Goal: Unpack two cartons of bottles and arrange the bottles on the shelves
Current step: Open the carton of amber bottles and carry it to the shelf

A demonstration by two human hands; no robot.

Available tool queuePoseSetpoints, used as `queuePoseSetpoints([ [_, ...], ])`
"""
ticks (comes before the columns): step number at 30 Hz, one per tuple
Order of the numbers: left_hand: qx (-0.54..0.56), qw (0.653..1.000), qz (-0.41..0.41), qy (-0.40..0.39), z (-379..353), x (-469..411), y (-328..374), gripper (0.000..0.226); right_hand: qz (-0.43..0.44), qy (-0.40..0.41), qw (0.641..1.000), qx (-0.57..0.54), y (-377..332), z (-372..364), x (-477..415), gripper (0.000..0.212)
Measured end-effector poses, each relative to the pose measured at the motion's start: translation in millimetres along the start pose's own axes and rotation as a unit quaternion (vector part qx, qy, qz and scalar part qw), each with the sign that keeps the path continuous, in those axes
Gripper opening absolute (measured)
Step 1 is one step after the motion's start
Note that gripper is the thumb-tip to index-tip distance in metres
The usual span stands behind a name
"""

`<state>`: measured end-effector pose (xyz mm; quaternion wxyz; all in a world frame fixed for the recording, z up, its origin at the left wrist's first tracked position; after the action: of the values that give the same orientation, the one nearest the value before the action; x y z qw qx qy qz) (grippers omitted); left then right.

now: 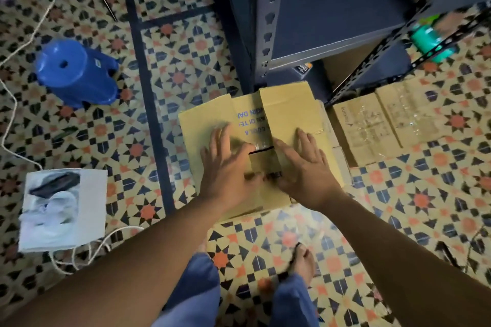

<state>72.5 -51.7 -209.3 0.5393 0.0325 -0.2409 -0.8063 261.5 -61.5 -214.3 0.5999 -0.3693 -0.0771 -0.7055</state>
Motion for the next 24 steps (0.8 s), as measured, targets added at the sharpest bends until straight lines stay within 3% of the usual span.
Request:
queuePoseSetpoints([
  [4, 0.034, 0.998, 0.048, 0.029, 0.8, 9.3, 13.9, 0.049, 0.038, -0.008, 0.999, 0.004, 2.1, 10.7, 7.6, 0.088],
  [8, 0.081, 0.99, 0.093, 0.065, 10.6, 18.0, 20.8, 0.056, 0.065, 0.029, 0.996, 0.051, -3.5, 27.0, 20.0, 0.072],
  [15, 0.074, 0.989, 0.086, 0.092, 51.5, 42.1, 25.8, 0.068, 0.023, 0.096, 0.982, 0.159, -16.0, 63.5, 41.4, 0.074],
  [20, -0.023, 0.997, 0.056, 0.049, 78.1, 62.7, 16.7, 0.073, 0.02, 0.145, 0.962, 0.232, -9.1, 81.5, 46.7, 0.075],
  [24, -0.213, 0.973, 0.054, -0.07, 89.5, 70.7, 11.6, 0.062, -0.015, 0.171, 0.913, 0.371, 1.7, 86.5, 42.9, 0.071],
])
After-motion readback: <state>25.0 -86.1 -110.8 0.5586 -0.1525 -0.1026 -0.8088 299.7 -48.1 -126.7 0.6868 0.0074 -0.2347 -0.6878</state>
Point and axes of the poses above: each hand's wrist, its own x-axis away from the middle knuckle, its own z-axis out of the back of the hand, y = z × x, the point moved 4 cm from there along -x, towards the middle knuckle, and after that the axes turned 15 degrees about -z, right-handed, at the moved point
